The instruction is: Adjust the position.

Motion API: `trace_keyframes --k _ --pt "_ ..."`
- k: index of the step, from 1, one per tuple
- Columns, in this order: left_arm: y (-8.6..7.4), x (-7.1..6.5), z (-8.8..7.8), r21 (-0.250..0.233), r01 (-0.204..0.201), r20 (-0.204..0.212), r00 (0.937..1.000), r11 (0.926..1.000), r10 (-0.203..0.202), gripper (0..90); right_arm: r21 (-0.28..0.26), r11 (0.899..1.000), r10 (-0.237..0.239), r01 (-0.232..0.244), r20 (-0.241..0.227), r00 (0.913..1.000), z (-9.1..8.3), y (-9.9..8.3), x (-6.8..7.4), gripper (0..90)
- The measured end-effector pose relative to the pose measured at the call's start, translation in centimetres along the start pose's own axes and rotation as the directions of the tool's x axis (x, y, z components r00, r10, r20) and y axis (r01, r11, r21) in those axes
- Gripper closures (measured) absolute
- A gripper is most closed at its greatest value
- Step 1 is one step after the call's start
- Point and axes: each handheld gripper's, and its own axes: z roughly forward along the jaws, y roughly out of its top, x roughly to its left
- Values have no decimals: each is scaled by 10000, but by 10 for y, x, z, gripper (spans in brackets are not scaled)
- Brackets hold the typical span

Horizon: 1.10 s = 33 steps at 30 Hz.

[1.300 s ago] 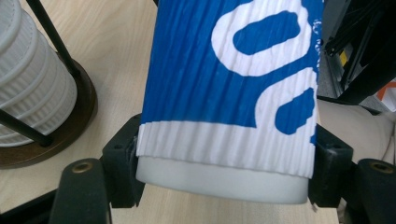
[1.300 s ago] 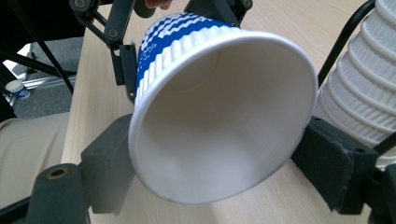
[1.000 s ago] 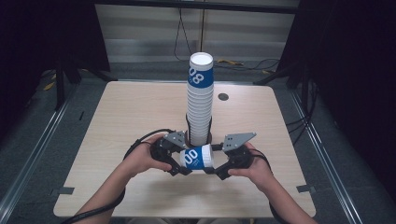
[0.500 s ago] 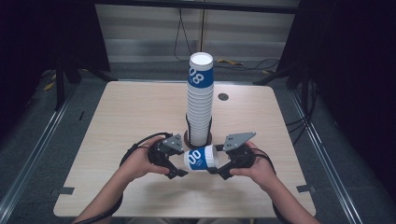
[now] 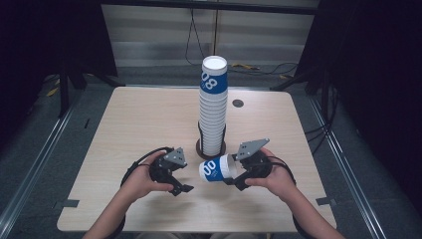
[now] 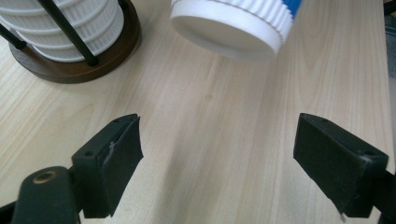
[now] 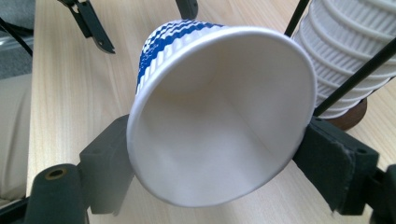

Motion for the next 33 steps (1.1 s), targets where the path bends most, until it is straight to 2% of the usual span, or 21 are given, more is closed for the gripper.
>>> trace_keyframes --k 2,5,7,9,11,13,15,20,25,27,31,33 --pt "-1 -1 -1 -78 -1 68 10000 10000 2 149 245 9997 -27 26 41 10000 1 2 0 175" --pt "-4 -2 -2 -178 87 -56 9999 9998 -88 146 529 9985 -150 144 124 9998 1 3 -1 175" --pt "-7 -2 -3 -55 79 11 10000 10000 -79 146 680 9976 -160 148 177 9997 1 3 -1 174" --pt "-9 -1 -4 24 178 -148 9997 9998 -177 147 845 9963 -197 184 156 9997 0 3 -2 174" --pt "-11 0 -4 -73 284 -182 9994 9996 -285 147 1042 9945 -132 112 187 9997 -1 4 -2 173" --pt "-13 1 -3 -35 214 -117 9997 9998 -214 147 1121 9936 -157 135 191 9997 -2 4 -3 172" --pt "-15 1 -3 123 223 -236 9995 9997 -220 147 1198 9928 -98 73 209 9997 -2 5 -4 171" --pt "-16 2 -5 91 341 -351 9988 9994 -338 147 1658 9861 -145 114 178 9997 -2 5 -5 170" --pt "-16 4 -7 -112 275 -387 9989 9996 -279 147 2092 9778 -123 93 130 9998 0 5 -6 167" --pt "-17 4 -8 56 220 -367 9991 9997 -218 147 2179 9759 -170 149 80 9998 -1 5 -7 165" --pt "-18 4 -9 -6 251 -379 9990 9997 -251 147 2436 9694 -359 314 140 9993 -3 7 -7 162" --pt "-19 5 -9 16 222 -385 9990 9998 -221 148 2586 9657 -282 242 119 9995 -5 7 -6 161"
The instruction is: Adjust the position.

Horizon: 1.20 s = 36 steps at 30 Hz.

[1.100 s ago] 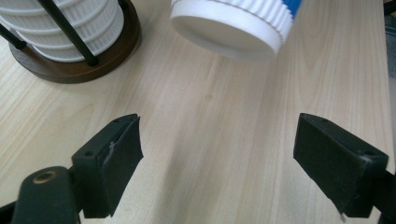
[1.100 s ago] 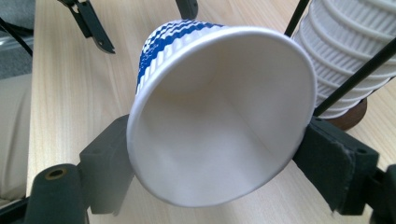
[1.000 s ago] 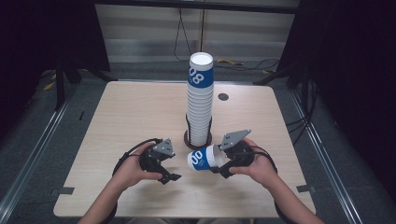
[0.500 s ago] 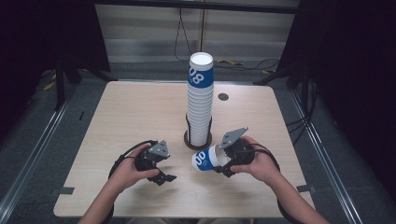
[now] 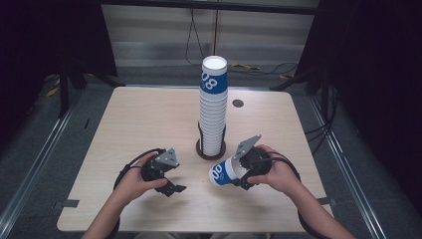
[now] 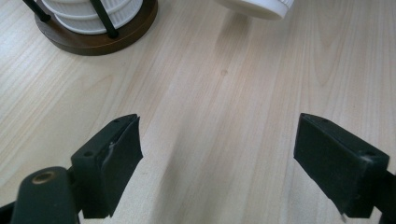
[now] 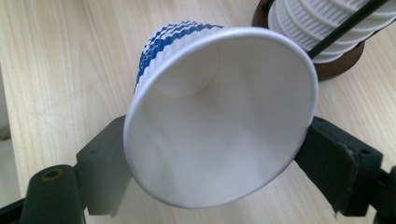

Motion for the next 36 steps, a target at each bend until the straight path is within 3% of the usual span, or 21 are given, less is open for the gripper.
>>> trace_keyframes --k 24,36 --pt "-4 1 -1 35 -85 20 10000 10000 85 149 915 9949 -427 421 48 9991 -4 13 1 153" --pt "-1 -1 0 80 -156 32 9999 9998 156 150 1603 9849 -681 660 72 9977 -4 15 2 144"
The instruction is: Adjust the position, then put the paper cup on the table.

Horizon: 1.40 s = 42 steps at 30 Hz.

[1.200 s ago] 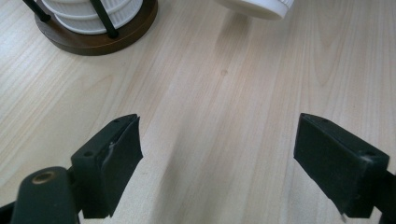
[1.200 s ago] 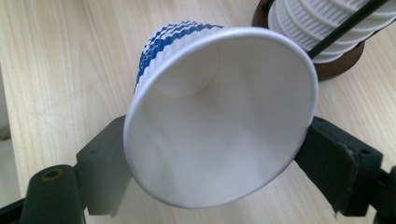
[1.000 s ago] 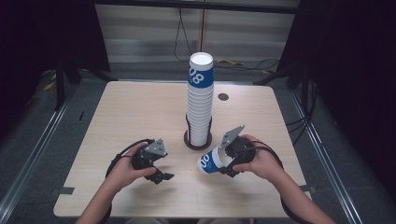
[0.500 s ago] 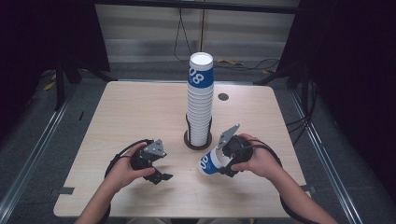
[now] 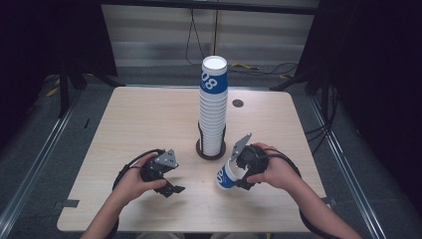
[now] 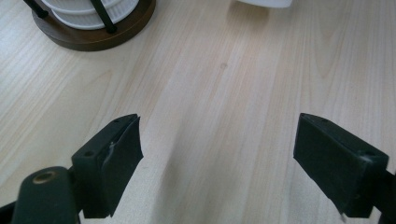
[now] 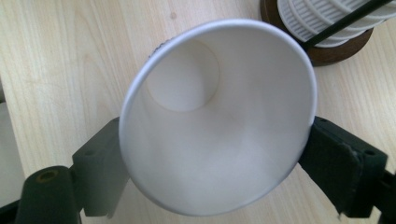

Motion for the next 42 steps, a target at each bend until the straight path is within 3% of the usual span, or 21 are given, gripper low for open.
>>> trace_keyframes --k 7,23,42 --pt "0 0 2 56 -116 47 9999 9999 116 150 191 9998 3 -2 -17 10000 0 1 0 157" --pt "-1 0 0 -28 -55 45 10000 10000 55 150 -260 9997 -22 18 -129 9999 7 1 0 151" --pt "-3 -1 -5 -86 10 -53 10000 10000 -10 151 -903 9954 300 -326 -297 9991 10 -1 2 139"
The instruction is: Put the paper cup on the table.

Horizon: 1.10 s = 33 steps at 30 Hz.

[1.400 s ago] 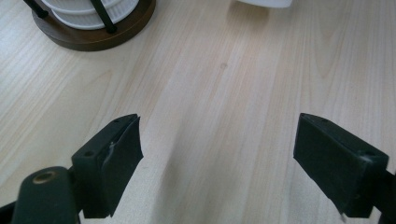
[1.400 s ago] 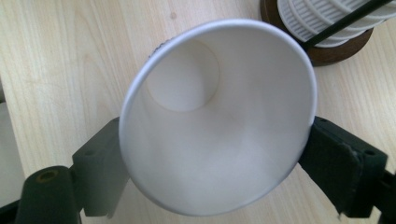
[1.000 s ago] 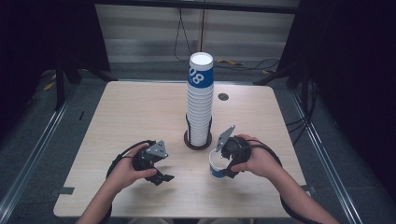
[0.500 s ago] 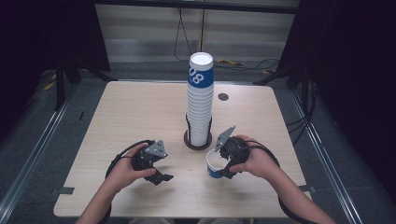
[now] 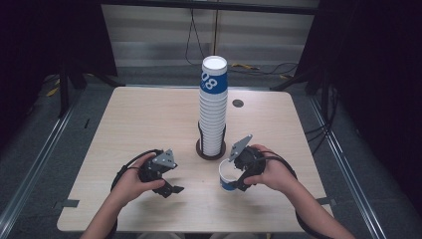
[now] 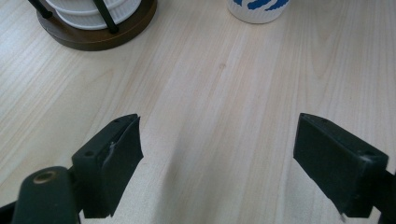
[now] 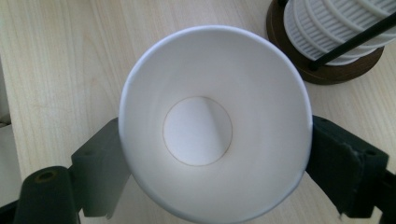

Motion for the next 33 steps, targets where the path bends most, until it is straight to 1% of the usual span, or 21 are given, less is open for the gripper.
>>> trace_keyframes --k 3,4,5,7,10,11,13,14,15,16,17,20,21,22,23,25,28,30,31,32,33 --pt "-1 0 0 -30 14 30 10000 10000 -14 151 -208 9998 2 -2 -7 10000 0 -1 0 137" --pt "-1 0 1 -141 84 12 10000 9999 -84 151 -239 9997 86 -86 -33 10000 1 -2 0 135" --pt "-1 0 1 -97 93 51 9999 9999 -93 151 -325 9995 45 -46 -13 10000 1 -3 0 135" --pt "-2 0 0 -44 78 77 9999 10000 -78 151 -456 9988 157 -160 -79 9998 1 -3 0 134" --pt "-2 0 0 -75 111 109 9999 9999 -110 151 -596 9980 190 -195 -86 9998 2 -5 0 133" --pt "-2 0 0 -49 78 125 9999 10000 -77 151 -671 9972 310 -318 -129 9994 2 -6 0 133" --pt "-3 -1 1 -93 159 162 9997 9998 -157 151 -834 9961 280 -293 -170 9995 3 -8 -1 132" --pt "-3 0 2 -140 131 141 9998 9998 -129 151 -795 9959 412 -427 -203 9989 3 -8 -1 131" --pt "-4 0 2 -117 131 156 9998 9998 -129 151 -894 9955 309 -327 -215 9993 4 -9 -2 131" --pt "-4 0 1 2 110 168 9998 9999 -110 151 -921 9948 417 -439 -250 9988 5 -10 -1 130" --pt "-5 0 2 -171 128 139 9998 9998 -125 151 -975 9940 465 -490 -282 9985 5 -11 -1 130" --pt "-7 0 1 -97 145 142 9998 9998 -143 151 -1164 9916 525 -571 -420 9977 8 -14 -1 128" --pt "-8 0 2 -153 170 122 9998 9997 -168 151 -1188 9911 546 -593 -431 9976 8 -14 -2 128" --pt "-8 0 0 25 224 119 9997 9997 -224 151 -1181 9911 568 -619 -465 9973 9 -15 -2 128" --pt "-8 -1 0 -15 216 107 9997 9998 -215 151 -1145 9911 628 -681 -489 9968 10 -15 -1 129" --pt "-8 -1 0 -20 217 50 9998 9998 -216 151 -1043 9927 547 -598 -512 9972 12 -15 -1 128" --pt "-9 -1 -1 -100 263 106 9996 9996 -262 151 -1176 9912 550 -608 -518 9971 14 -17 0 128" --pt "-8 0 -1 -42 236 54 9997 9997 -235 151 -1221 9903 596 -655 -514 9969 14 -18 1 128" --pt "-7 1 -2 95 198 46 9998 9998 -199 151 -1279 9895 604 -671 -557 9966 14 -19 1 128" --pt "-8 1 0 -109 221 86 9997 9997 -220 151 -1319 9887 643 -710 -541 9965 14 -19 1 128" --pt "-7 1 0 -123 202 80 9998 9997 -201 151 -1343 9886 614 -676 -492 9969 13 -20 1 128"
